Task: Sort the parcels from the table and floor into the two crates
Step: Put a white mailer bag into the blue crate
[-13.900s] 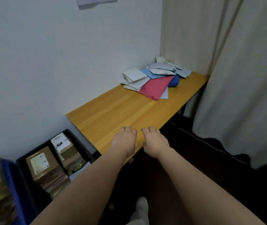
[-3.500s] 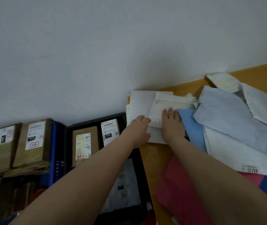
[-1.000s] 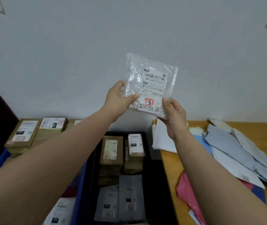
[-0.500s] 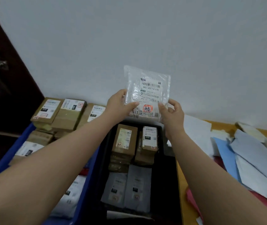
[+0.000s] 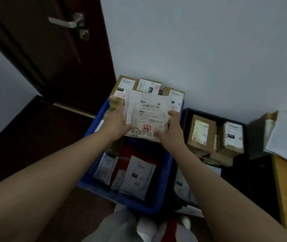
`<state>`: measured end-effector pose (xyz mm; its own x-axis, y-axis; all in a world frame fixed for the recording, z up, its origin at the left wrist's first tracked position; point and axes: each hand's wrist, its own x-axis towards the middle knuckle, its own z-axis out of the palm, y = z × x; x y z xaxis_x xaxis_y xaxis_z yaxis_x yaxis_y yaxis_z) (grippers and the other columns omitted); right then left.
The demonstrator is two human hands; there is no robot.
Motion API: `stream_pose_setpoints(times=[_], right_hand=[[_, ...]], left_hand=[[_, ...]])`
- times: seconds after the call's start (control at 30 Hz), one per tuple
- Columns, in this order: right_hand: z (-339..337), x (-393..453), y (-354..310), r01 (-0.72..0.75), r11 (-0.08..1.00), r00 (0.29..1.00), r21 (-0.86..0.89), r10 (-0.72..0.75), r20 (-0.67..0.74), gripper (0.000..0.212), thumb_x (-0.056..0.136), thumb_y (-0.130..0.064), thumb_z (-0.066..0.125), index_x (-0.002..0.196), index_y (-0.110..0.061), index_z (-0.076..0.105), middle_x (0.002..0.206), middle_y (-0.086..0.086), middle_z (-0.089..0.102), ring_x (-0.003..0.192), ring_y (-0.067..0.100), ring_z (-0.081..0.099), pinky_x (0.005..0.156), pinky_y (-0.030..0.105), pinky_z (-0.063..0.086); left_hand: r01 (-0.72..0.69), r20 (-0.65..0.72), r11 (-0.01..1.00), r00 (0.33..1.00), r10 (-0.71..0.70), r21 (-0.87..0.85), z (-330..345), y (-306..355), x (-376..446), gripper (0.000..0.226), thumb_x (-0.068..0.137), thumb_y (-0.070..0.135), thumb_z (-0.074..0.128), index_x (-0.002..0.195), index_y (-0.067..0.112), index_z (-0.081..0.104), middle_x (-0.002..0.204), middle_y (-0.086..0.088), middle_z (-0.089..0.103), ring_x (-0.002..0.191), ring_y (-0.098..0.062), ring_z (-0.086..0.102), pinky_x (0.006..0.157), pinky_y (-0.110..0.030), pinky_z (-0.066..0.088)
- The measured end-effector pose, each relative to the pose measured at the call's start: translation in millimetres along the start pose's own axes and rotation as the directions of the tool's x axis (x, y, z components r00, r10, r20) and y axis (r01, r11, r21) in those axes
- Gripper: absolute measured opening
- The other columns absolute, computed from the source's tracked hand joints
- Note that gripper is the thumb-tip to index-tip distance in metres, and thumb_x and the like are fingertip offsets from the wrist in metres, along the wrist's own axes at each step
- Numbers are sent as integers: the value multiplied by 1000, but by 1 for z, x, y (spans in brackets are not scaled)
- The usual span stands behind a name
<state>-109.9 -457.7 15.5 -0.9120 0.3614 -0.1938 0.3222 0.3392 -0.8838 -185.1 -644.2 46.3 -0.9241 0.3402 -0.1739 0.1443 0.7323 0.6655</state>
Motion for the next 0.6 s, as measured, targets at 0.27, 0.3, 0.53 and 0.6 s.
stream_pose_setpoints(times=[0.27, 0.3, 0.53, 0.6], right_hand=[[110, -28, 32, -56, 961, 967, -270, 120, 224, 45, 86, -11, 69, 112, -34, 42, 118, -1, 30, 75, 8, 46, 59, 16, 43], [117, -32, 40, -80, 950, 958, -302, 157, 240, 42, 86, -11, 70, 109, -32, 41, 118, 0, 31, 77, 11, 49, 61, 18, 44], [173, -55, 111, -192, 883, 856, -428, 364, 368, 37, 83, -11, 73, 102, -24, 45, 122, 3, 34, 100, 19, 50, 82, 20, 44], [197, -52, 132, -209, 876, 834, -435, 392, 389, 36, 84, -13, 73, 103, -24, 44, 122, 4, 33, 98, 18, 49, 82, 20, 44]], left_hand=[[15, 252, 951, 963, -97, 308, -5, -110, -18, 25, 89, 9, 58, 113, 19, 56, 122, -7, 45, 105, -26, 52, 83, -33, 44], [12, 305, 946, 945, -116, 324, 1, -120, -23, 17, 91, 10, 56, 105, 18, 60, 120, -5, 43, 100, -24, 52, 79, -30, 42], [93, 527, 887, 774, -351, 453, 53, -196, -42, 34, 91, 7, 54, 124, 15, 58, 124, -10, 50, 104, -26, 54, 78, -29, 41], [155, 528, 873, 743, -411, 462, 72, -217, -36, 46, 90, 7, 54, 136, 6, 47, 120, -14, 56, 101, -26, 55, 81, -30, 42]])
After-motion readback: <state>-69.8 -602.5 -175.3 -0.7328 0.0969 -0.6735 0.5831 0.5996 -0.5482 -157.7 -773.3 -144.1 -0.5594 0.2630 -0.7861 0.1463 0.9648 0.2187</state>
